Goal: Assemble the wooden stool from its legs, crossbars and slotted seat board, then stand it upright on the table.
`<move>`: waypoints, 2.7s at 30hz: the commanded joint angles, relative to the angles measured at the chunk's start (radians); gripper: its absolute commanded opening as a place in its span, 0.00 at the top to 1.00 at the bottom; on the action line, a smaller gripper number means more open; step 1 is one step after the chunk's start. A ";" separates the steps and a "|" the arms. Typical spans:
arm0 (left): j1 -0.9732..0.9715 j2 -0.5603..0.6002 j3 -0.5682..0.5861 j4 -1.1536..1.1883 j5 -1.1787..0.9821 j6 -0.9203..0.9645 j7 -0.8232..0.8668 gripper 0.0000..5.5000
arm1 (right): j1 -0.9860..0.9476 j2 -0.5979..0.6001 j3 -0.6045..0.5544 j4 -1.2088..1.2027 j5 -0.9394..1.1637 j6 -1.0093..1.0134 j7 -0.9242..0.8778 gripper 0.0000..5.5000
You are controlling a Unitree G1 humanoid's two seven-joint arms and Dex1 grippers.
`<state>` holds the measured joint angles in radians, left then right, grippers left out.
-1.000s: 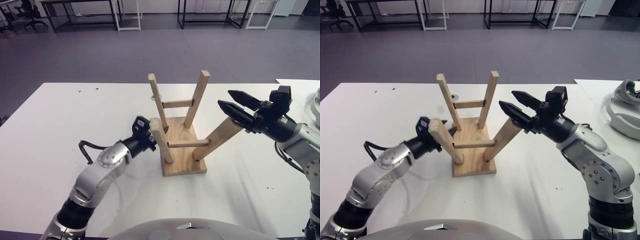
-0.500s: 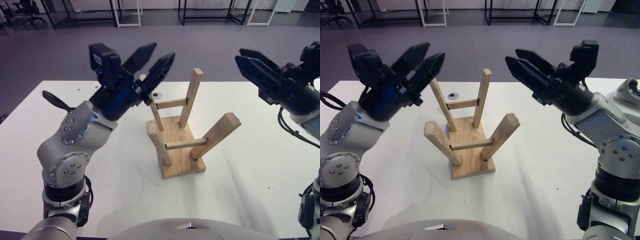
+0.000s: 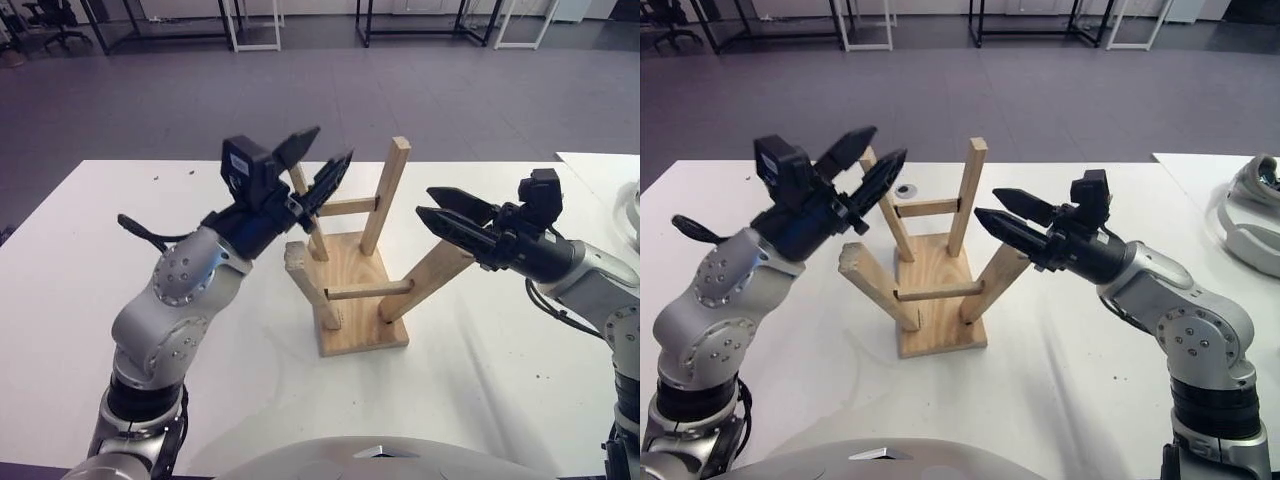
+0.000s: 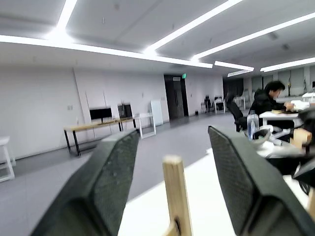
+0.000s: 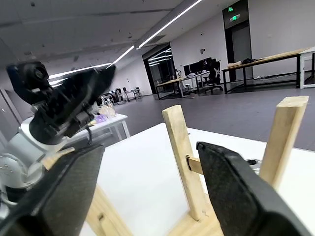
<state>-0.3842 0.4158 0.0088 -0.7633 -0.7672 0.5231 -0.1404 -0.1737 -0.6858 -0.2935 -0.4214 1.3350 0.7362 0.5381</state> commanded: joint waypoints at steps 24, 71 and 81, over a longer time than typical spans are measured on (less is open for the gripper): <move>0.796 0.411 -0.018 0.310 0.445 -0.173 -0.789 0.53 | -0.040 -0.025 0.316 0.616 -0.837 -0.255 0.244 0.37; 0.779 -0.048 -0.113 0.441 0.721 -0.176 -0.193 0.53 | 0.330 0.266 0.362 0.236 -1.159 -0.263 0.023 0.37; 0.641 -0.074 -0.060 0.074 0.251 0.199 -0.309 0.53 | 0.231 0.384 0.284 -0.255 -0.797 0.262 -0.042 0.37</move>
<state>0.3452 0.3452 0.0344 -0.5208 -0.3292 0.6552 -0.3186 0.1525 -0.3895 -0.0165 -0.4696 0.2874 0.8551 0.4525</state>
